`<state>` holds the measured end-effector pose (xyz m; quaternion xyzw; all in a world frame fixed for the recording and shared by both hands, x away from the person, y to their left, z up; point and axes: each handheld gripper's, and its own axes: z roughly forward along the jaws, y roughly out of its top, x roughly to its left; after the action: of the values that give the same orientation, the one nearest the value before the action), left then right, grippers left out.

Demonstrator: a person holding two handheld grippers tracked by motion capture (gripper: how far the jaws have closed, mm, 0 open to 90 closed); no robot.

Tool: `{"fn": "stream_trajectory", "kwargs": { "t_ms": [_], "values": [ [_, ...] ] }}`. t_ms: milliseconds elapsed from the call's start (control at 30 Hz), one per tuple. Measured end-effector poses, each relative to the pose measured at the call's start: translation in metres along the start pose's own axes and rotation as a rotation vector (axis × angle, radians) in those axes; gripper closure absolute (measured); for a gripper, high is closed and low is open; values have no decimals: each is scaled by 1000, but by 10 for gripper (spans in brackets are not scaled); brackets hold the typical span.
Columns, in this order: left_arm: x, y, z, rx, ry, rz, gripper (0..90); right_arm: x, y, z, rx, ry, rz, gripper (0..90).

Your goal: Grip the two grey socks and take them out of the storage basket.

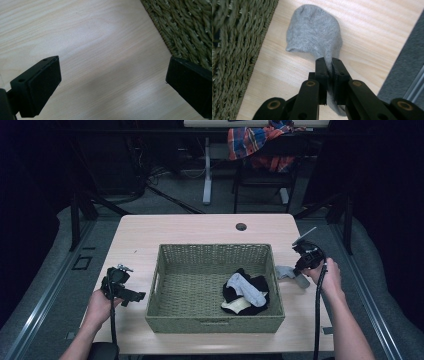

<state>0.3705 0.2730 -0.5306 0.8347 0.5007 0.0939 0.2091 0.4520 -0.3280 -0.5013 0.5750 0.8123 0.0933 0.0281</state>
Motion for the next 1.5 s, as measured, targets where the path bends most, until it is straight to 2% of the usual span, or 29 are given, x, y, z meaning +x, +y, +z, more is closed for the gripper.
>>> {"fn": "stream_trajectory", "kwargs": {
  "t_ms": [67,133,200,233,300,367,533,600,700,867,933,1033,1100,1133,1200,1233,1333,1500],
  "values": [
    [1,0,0,-5,1,-1,1,-2,1,0,28,9,-11,763],
    [1,0,0,1,-2,-1,1,-1,0,-1,-5,11,14,689],
    [0,0,1,0,-2,-2,1,0,0,-9,-25,8,13,598],
    [0,0,1,-1,-3,-2,1,-1,1,-15,-18,11,-4,549],
    [1,0,1,-10,-7,-5,0,1,1,-25,-50,7,-12,484],
    [1,0,1,-9,-11,-5,1,4,0,-37,-103,-2,3,429],
    [1,0,1,-13,-12,-6,0,14,-2,-73,-192,16,-31,299],
    [2,0,1,-12,-13,-5,1,24,-3,-86,-243,26,-52,241],
    [1,0,0,-13,-15,-6,1,40,-2,-98,-289,55,-98,162],
    [1,0,0,-17,-13,-7,0,78,2,-112,-321,83,-202,87],
    [1,0,0,-18,-11,-7,1,91,3,-113,-333,97,-227,66],
    [1,0,0,-17,-11,-6,0,112,7,-110,-302,128,-278,29],
    [2,0,0,-15,-12,-5,0,126,10,-103,-285,134,-311,31],
    [2,0,0,-14,-12,-3,1,131,11,-100,-256,126,-337,33],
    [2,0,0,-14,-14,-2,1,139,14,-92,-228,126,-364,33],
    [2,0,0,-16,-15,-1,1,143,14,-87,-232,132,-358,33],
    [1,0,0,-16,-17,0,1,152,16,-74,-182,127,-386,29],
    [0,0,1,-10,-15,3,1,162,18,-60,-165,140,-410,55]
  ]
}}
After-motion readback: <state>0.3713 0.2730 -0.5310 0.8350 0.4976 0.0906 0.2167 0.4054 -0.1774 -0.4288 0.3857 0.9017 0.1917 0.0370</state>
